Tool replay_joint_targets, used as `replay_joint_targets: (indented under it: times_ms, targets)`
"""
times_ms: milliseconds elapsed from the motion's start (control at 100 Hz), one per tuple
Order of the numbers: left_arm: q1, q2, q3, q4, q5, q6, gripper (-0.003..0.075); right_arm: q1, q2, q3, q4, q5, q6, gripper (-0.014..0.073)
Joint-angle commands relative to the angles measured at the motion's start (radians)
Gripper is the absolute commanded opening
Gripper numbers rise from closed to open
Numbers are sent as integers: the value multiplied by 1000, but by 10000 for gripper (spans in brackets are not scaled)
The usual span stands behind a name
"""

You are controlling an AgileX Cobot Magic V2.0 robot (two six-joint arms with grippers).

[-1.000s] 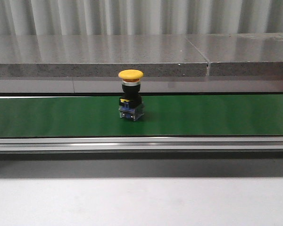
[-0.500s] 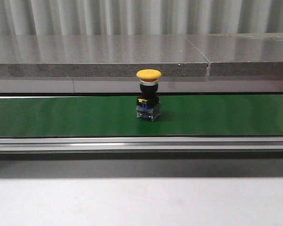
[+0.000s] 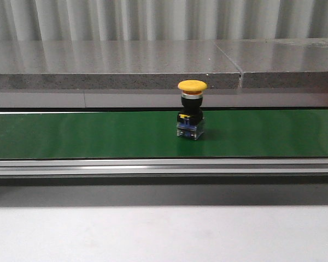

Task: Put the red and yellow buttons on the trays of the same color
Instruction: 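Carry the red button with the right gripper onto the red tray, then lower the right gripper onto the yellow button at the belt end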

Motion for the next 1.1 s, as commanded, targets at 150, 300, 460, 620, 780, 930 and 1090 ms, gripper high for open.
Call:
replay_joint_targets:
  times_ms: [150, 300, 460, 620, 780, 930, 1090]
  targets:
    - [-7, 6, -25, -7, -70, -10, -20, -7, -110, -34, 15, -48, -21, 538]
    - [-7, 6, -25, -7, -70, -10, -20, -6, -164, -25, 15, -30, -29, 538]
    - [-7, 6, -25, -7, -70, -10, -20, -2, -234, 0, 15, -7, -53, 538]
    - [-7, 6, -25, -7, -70, -10, -20, 19, -328, 60, 15, 3, -117, 538]
    - [-7, 6, -25, -7, -70, -10, -20, 60, -433, 149, 10, -4, -119, 538]
    - [-7, 6, -25, -7, -70, -10, -20, 105, -522, 234, 1, -3, -120, 538]
    - [-7, 6, -25, -7, -70, -10, -20, 160, -628, 341, 1, 6, -120, 538]
